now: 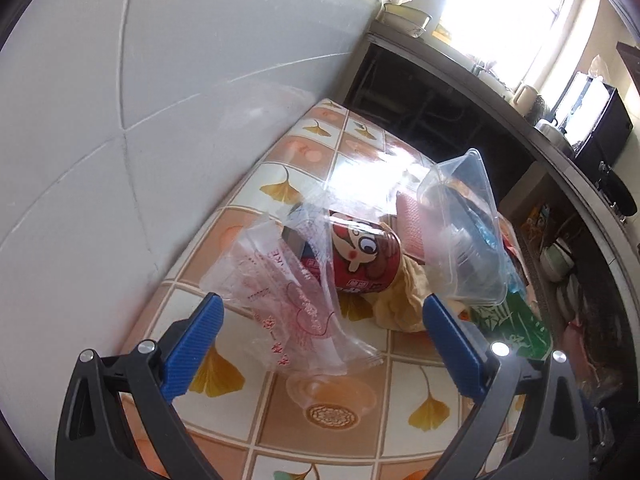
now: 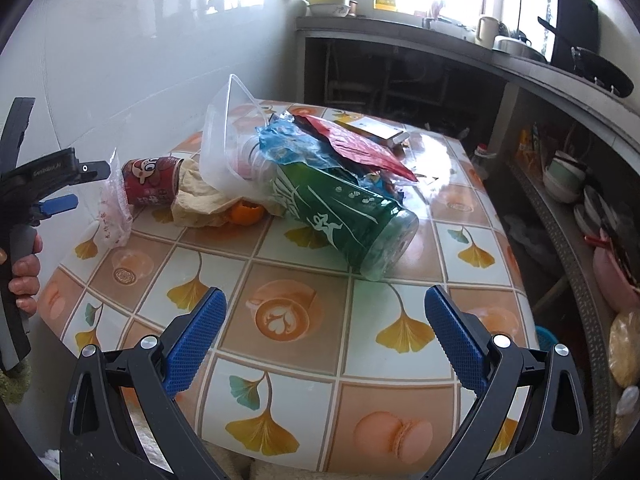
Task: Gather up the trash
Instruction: 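Grasp the clear printed plastic bag with the left gripper while the right gripper approaches the table, then grasp the yellow-white medicine box with the right gripper and lift it, then carry both items to the blue wastebasket and release them from both grippers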
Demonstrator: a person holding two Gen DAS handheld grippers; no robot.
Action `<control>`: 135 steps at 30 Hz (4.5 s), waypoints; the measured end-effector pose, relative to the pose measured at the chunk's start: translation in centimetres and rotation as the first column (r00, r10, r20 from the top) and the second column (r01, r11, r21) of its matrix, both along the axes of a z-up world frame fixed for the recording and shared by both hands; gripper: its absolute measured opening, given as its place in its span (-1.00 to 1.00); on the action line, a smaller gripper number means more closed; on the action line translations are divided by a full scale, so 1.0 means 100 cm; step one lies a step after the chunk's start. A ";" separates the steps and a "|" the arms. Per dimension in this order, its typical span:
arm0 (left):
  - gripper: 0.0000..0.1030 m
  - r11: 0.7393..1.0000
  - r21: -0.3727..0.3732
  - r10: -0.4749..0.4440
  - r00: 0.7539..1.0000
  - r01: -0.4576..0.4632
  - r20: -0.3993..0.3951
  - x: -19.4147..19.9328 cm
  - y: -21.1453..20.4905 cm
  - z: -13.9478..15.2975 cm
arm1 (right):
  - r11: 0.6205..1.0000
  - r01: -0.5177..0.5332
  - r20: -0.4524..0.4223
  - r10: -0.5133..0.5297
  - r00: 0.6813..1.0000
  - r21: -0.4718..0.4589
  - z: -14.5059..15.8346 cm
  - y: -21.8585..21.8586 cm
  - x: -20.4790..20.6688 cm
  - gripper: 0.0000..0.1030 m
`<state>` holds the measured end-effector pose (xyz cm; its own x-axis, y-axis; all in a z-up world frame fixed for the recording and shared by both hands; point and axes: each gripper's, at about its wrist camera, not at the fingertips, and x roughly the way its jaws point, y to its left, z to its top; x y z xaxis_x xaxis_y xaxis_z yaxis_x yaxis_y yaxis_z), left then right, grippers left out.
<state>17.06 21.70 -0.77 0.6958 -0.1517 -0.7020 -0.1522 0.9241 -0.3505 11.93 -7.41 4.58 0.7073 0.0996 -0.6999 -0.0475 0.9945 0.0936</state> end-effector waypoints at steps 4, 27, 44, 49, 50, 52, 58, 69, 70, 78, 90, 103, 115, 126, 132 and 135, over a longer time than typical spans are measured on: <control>0.89 0.999 0.026 0.023 0.998 -0.022 -0.050 0.021 -0.001 -0.010 | 1.000 0.008 -0.016 -0.007 1.000 0.022 -0.004 -0.003 0.000 0.85; -0.22 0.942 0.335 0.043 0.993 -0.004 -0.108 -0.002 -0.008 -0.054 | 0.971 -0.024 0.086 0.004 0.996 0.236 0.034 -0.089 0.043 0.85; -0.33 0.974 0.218 -0.036 0.994 0.058 -0.104 -0.017 0.013 -0.046 | 0.918 -0.394 -0.216 0.392 0.894 0.034 -0.014 -0.051 0.383 0.85; -0.35 0.979 0.192 -0.056 0.994 0.073 -0.096 -0.021 0.017 -0.044 | 0.896 -0.442 -0.319 0.431 0.844 0.040 -0.049 -0.038 0.432 0.85; -0.36 0.980 0.187 -0.056 0.994 0.073 -0.092 -0.020 0.017 -0.044 | 0.889 -0.456 -0.331 0.441 0.834 0.038 -0.054 -0.035 0.437 0.85; -0.37 0.981 0.179 -0.060 0.995 0.074 -0.083 -0.019 0.019 -0.044 | 0.875 -0.481 -0.363 0.466 0.806 0.055 -0.063 -0.032 0.445 0.85; -0.39 0.987 0.142 -0.073 0.996 0.079 -0.044 -0.022 0.021 -0.044 | 0.893 -0.448 -0.428 0.423 0.798 0.048 -0.083 -0.030 0.463 0.82; -0.39 0.990 0.127 -0.054 0.999 0.053 -0.003 -0.033 0.025 -0.036 | 0.954 -0.298 -0.313 0.294 0.903 0.036 -0.054 -0.064 0.454 0.49; -0.39 0.991 0.128 -0.046 0.999 0.045 0.001 -0.035 0.026 -0.035 | 0.960 -0.277 -0.282 0.275 0.919 0.034 -0.042 -0.071 0.449 0.49; -0.39 0.990 0.143 0.006 0.999 -0.012 0.045 -0.053 0.030 -0.019 | 0.992 -0.120 -0.032 0.121 0.992 0.050 0.049 -0.121 0.361 0.49; -0.39 0.978 0.192 -0.129 0.968 0.088 0.214 -0.088 -0.012 0.031 | 0.978 0.009 0.028 -0.015 0.999 0.211 0.063 -0.147 0.130 0.49; -0.39 0.798 0.169 -0.602 0.768 0.578 0.220 -0.044 -0.206 0.075 | 0.796 0.471 -0.179 -0.436 0.882 0.381 -0.030 -0.232 -0.061 0.49; -0.38 0.475 -0.046 -0.879 0.471 0.879 -0.080 0.017 -0.462 0.040 | 0.439 0.747 -0.405 -0.644 0.649 0.499 -0.133 -0.321 -0.147 0.50; -0.35 0.386 -0.160 -0.863 0.294 0.908 -0.411 0.061 -0.653 -0.083 | 0.222 0.828 -0.539 -0.668 0.514 0.515 -0.227 -0.377 -0.123 0.51; 0.38 0.363 -0.110 -0.874 0.298 0.925 -0.384 0.074 -0.706 -0.103 | 0.186 0.869 -0.502 -0.752 0.426 0.458 -0.259 -0.410 -0.085 0.80; 0.43 0.377 -0.110 -0.883 0.320 0.920 -0.344 0.075 -0.704 -0.100 | 0.204 0.896 -0.486 -0.781 0.392 0.395 -0.271 -0.411 -0.079 0.81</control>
